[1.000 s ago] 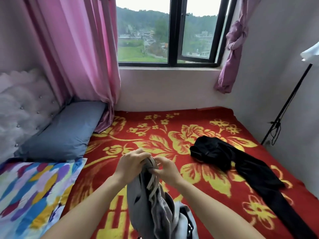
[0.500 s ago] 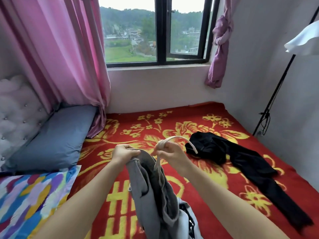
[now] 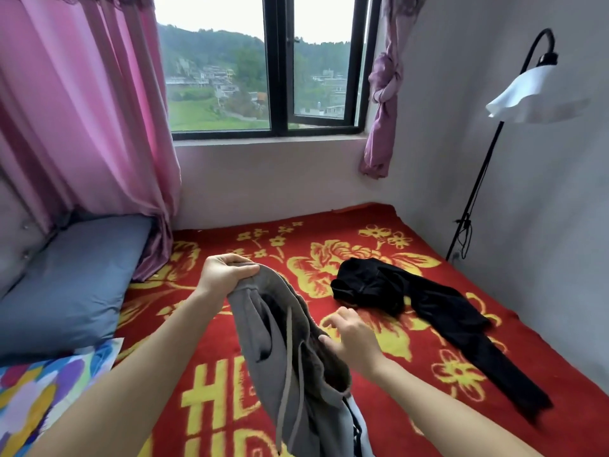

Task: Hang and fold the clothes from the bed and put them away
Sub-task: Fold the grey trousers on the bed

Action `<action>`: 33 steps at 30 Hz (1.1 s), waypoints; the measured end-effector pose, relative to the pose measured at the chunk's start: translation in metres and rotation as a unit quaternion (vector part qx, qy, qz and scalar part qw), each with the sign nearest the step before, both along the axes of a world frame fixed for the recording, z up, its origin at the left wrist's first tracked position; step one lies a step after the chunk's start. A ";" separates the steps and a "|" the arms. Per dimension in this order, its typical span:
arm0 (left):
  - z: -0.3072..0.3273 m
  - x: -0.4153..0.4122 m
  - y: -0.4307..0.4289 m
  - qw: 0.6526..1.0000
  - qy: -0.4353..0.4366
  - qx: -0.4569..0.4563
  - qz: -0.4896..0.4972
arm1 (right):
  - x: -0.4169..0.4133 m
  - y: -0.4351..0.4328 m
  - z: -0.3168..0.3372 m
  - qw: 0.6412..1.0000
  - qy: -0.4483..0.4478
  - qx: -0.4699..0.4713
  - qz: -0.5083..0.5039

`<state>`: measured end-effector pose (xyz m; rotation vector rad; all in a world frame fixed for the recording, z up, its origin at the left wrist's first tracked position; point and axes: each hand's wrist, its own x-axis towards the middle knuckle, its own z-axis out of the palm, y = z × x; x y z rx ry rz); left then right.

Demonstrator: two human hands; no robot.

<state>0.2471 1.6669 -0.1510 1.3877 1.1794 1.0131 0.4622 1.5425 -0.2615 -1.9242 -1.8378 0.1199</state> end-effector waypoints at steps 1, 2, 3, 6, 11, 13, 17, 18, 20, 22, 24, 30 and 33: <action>0.000 -0.001 -0.002 1.000 -0.006 0.002 0.005 | 0.004 0.000 -0.006 1.000 -0.004 -0.019 -0.002; 0.000 -0.002 -0.003 1.000 -0.012 0.002 0.008 | 0.006 -0.001 -0.013 0.998 -0.009 -0.054 0.006; 0.001 -0.003 -0.004 1.000 -0.018 0.002 0.009 | 0.007 -0.004 -0.021 0.996 -0.019 -0.085 0.023; 0.002 -0.009 -0.006 1.000 -0.024 0.005 0.014 | -0.001 -0.011 -0.044 0.990 -0.040 -0.123 0.055; 0.000 -0.022 -0.006 0.998 -0.052 -0.010 0.044 | -0.021 -0.018 -0.054 0.989 -0.002 -0.135 0.061; -0.003 -0.023 -0.005 0.994 -0.077 -0.028 0.069 | -0.033 -0.021 -0.058 0.978 -0.083 -0.157 0.105; -0.012 -0.022 -0.003 0.985 -0.124 -0.075 0.097 | -0.051 -0.013 -0.066 0.984 -0.064 -0.159 0.047; -0.013 -0.023 -0.002 0.982 -0.133 -0.083 0.102 | -0.049 -0.008 -0.065 0.989 -0.031 -0.145 0.003; -0.014 -0.030 0.000 0.978 -0.148 -0.093 0.109 | -0.034 0.007 -0.056 0.986 0.047 -0.127 -0.099; -0.013 -0.037 -0.001 0.978 -0.146 -0.101 0.106 | -0.008 0.023 -0.039 0.975 0.079 -0.139 -0.155; -0.012 -0.042 -0.007 0.982 -0.132 -0.106 0.087 | 0.019 0.040 -0.018 0.976 0.032 -0.135 -0.168; 0.003 -0.044 -0.022 0.988 -0.119 -0.092 0.047 | 0.070 0.099 0.100 0.970 -0.209 0.015 -0.124; 0.035 -0.030 -0.028 0.983 -0.172 -0.059 0.020 | 0.080 0.123 0.193 0.948 -0.261 0.148 -0.109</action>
